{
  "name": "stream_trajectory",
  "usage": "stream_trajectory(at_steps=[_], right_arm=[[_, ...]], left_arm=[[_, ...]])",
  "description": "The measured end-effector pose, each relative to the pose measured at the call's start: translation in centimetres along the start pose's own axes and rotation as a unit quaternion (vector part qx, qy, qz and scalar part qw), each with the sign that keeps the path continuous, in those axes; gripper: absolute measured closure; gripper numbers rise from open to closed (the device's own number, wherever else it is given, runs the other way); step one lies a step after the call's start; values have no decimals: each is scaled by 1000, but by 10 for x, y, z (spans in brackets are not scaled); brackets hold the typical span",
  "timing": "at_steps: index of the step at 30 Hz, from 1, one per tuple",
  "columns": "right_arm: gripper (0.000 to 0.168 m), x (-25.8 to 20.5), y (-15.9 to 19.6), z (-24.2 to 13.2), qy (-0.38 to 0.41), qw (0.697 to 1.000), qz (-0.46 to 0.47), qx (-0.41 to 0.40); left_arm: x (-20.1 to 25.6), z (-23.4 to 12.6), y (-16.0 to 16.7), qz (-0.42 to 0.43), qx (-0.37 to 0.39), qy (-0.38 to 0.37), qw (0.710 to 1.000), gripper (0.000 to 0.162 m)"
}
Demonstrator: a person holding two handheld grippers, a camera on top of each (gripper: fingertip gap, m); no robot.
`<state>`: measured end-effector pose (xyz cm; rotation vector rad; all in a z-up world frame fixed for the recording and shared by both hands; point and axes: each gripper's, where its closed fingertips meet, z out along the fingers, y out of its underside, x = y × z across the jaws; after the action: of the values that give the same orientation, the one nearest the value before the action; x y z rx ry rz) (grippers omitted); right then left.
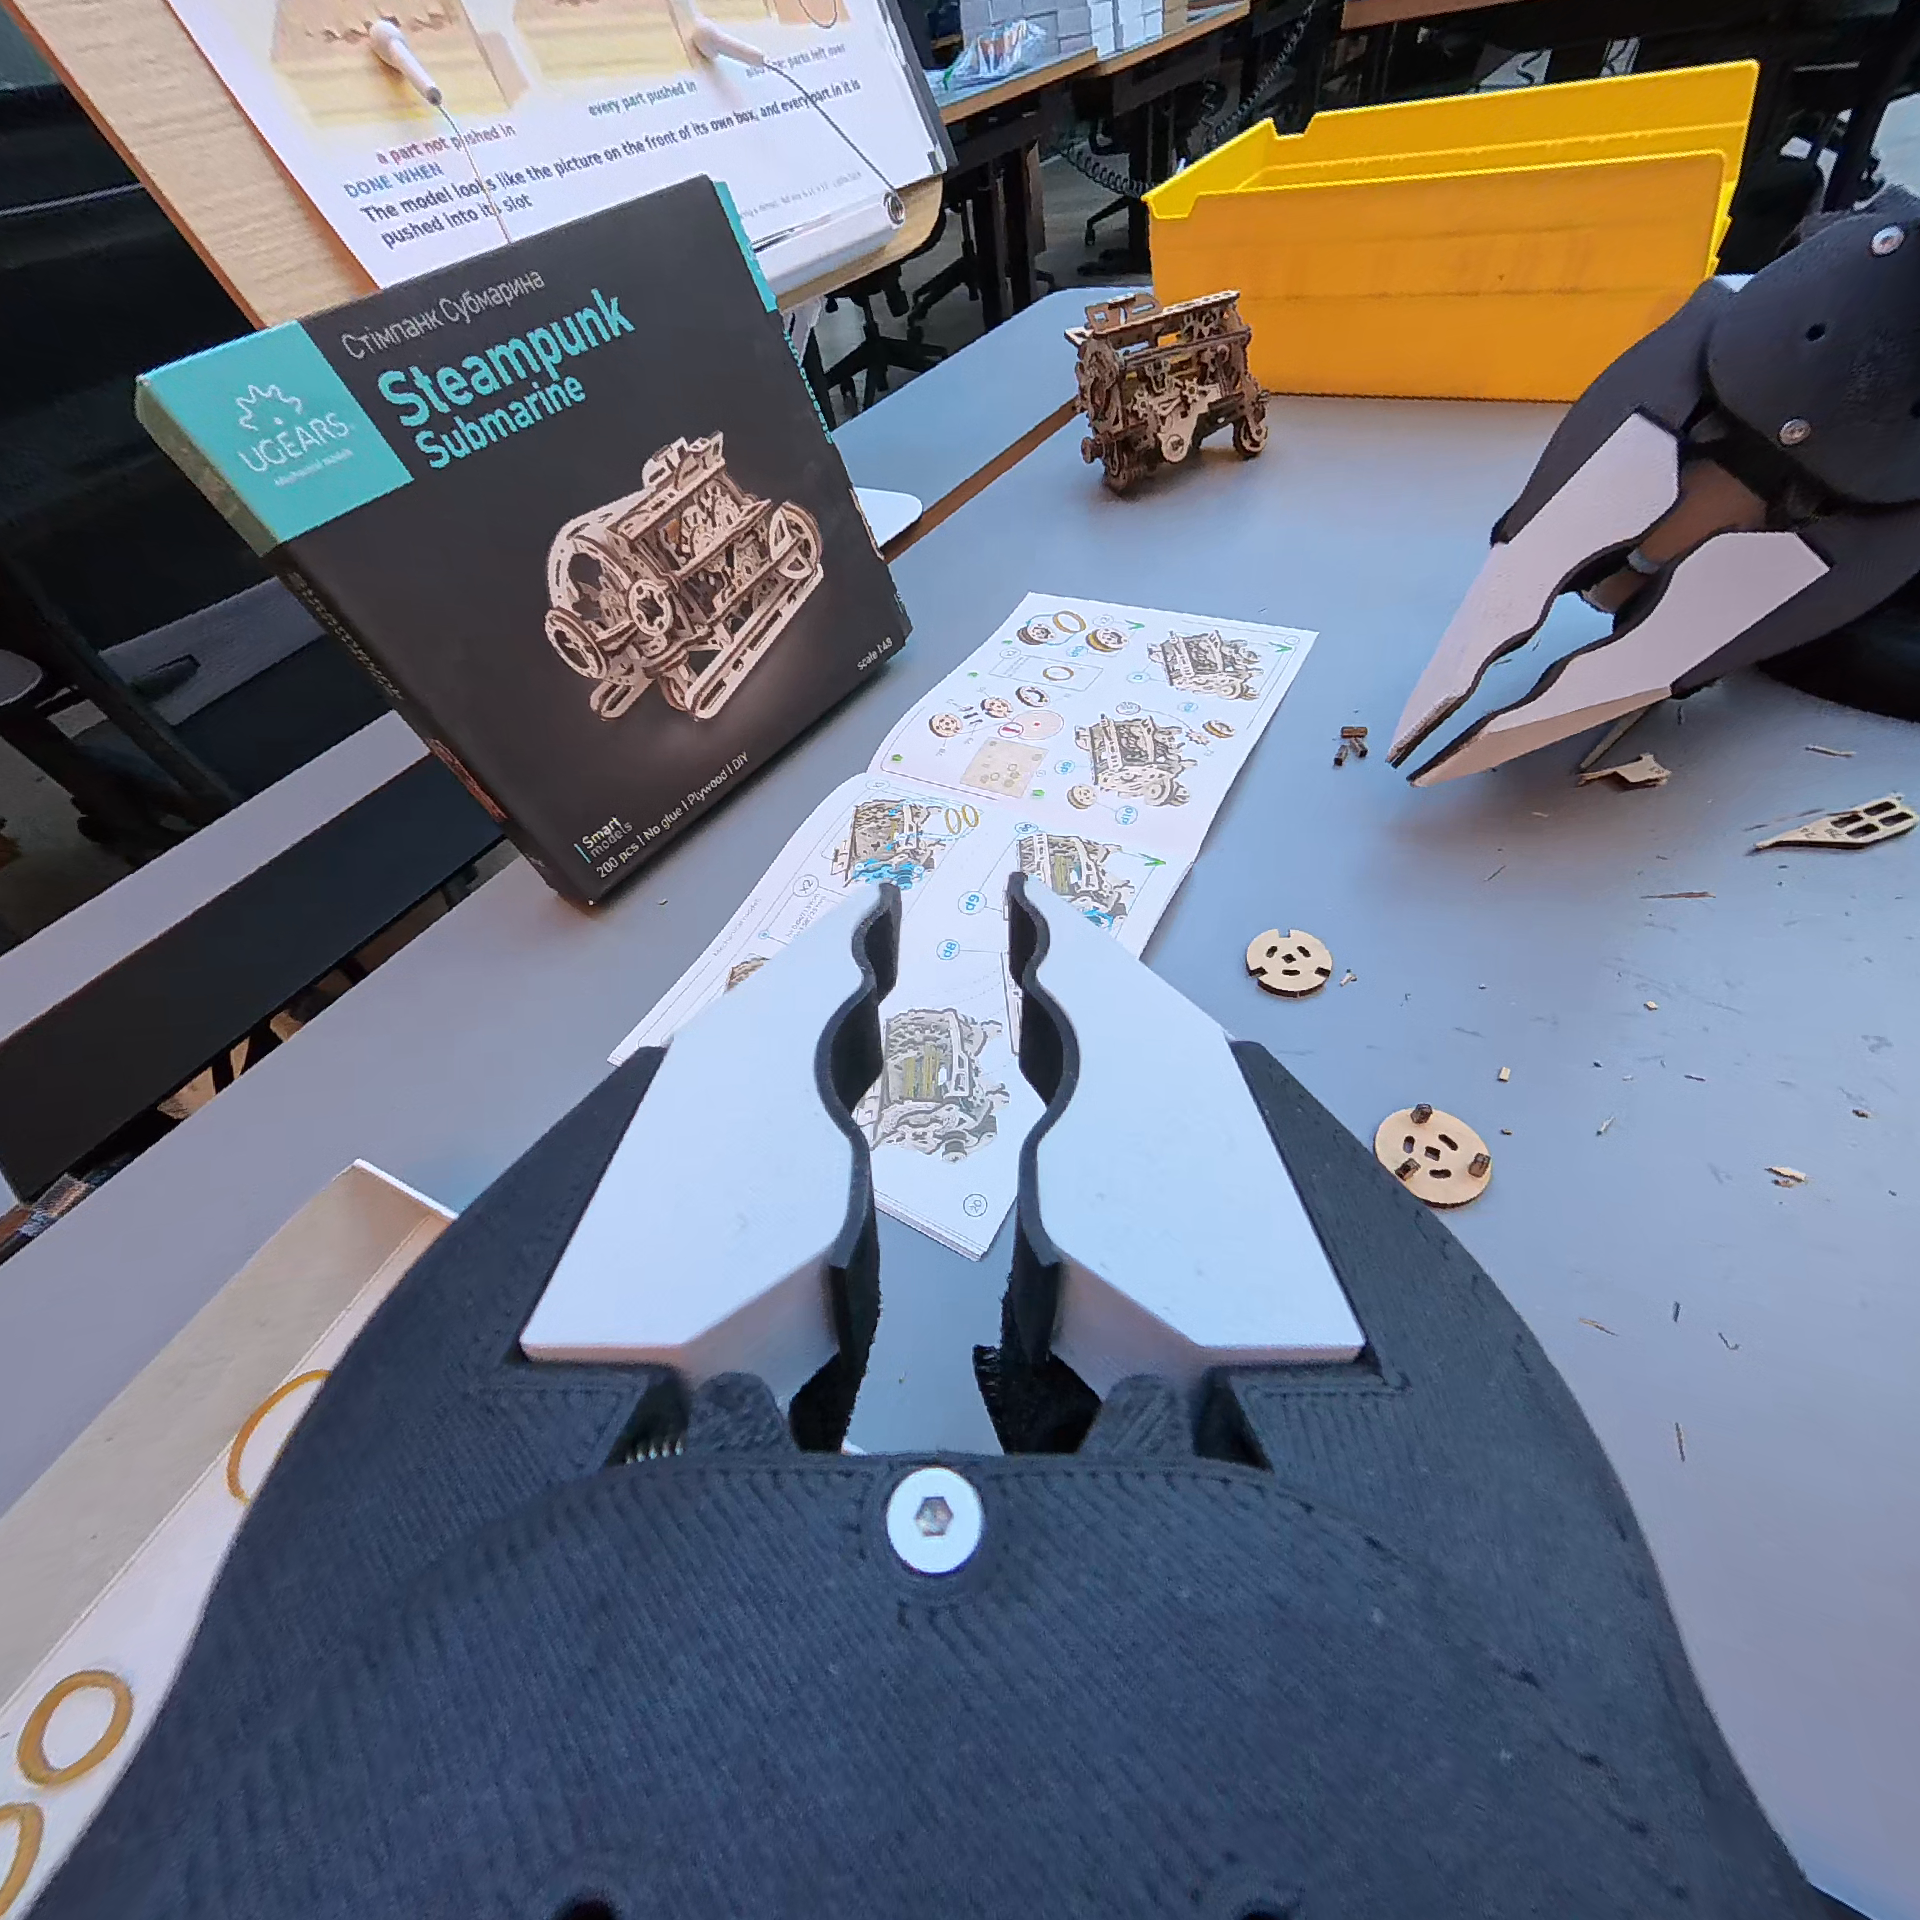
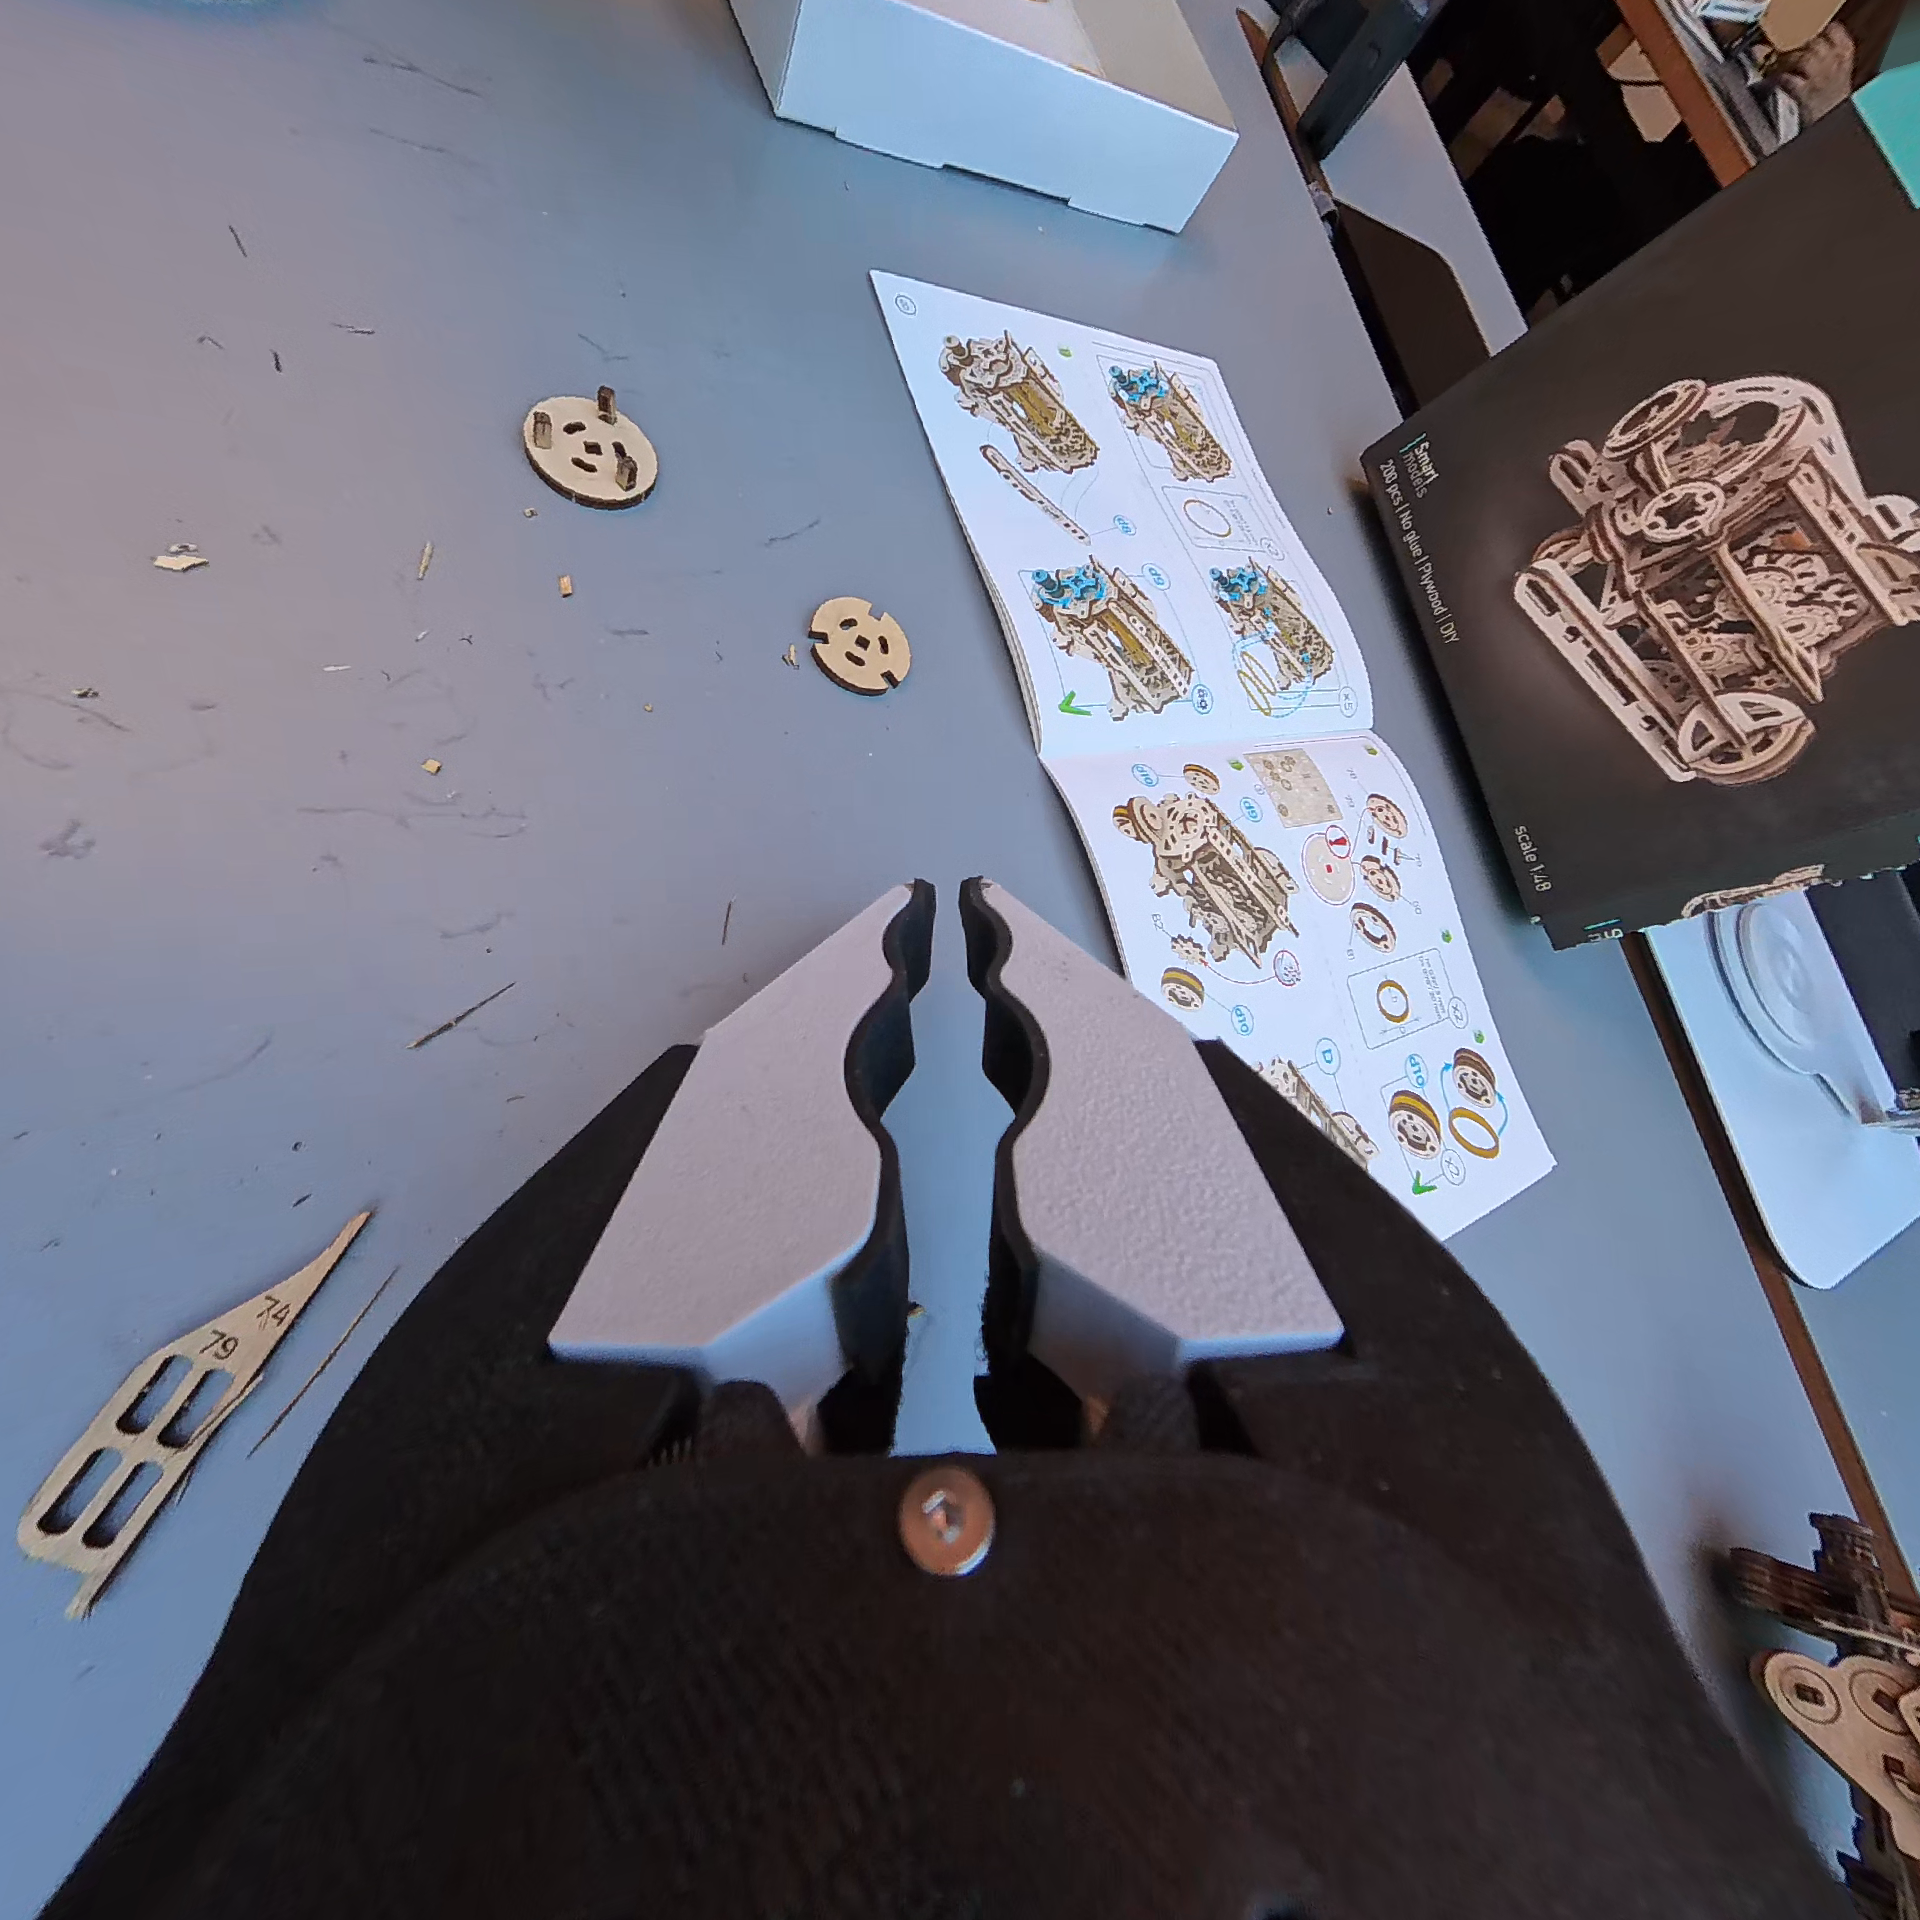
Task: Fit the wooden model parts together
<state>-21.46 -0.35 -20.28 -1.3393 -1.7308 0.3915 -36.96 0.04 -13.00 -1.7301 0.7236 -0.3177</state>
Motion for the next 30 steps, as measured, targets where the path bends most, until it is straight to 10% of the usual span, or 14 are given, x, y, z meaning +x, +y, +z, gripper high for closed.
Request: stream_trajectory(at_steps=[30], right_arm=[[164,-3,0,-2,-4,1000,-19,0]], left_arm=[[-5,5,9,10,-20,-21,1000,143]])
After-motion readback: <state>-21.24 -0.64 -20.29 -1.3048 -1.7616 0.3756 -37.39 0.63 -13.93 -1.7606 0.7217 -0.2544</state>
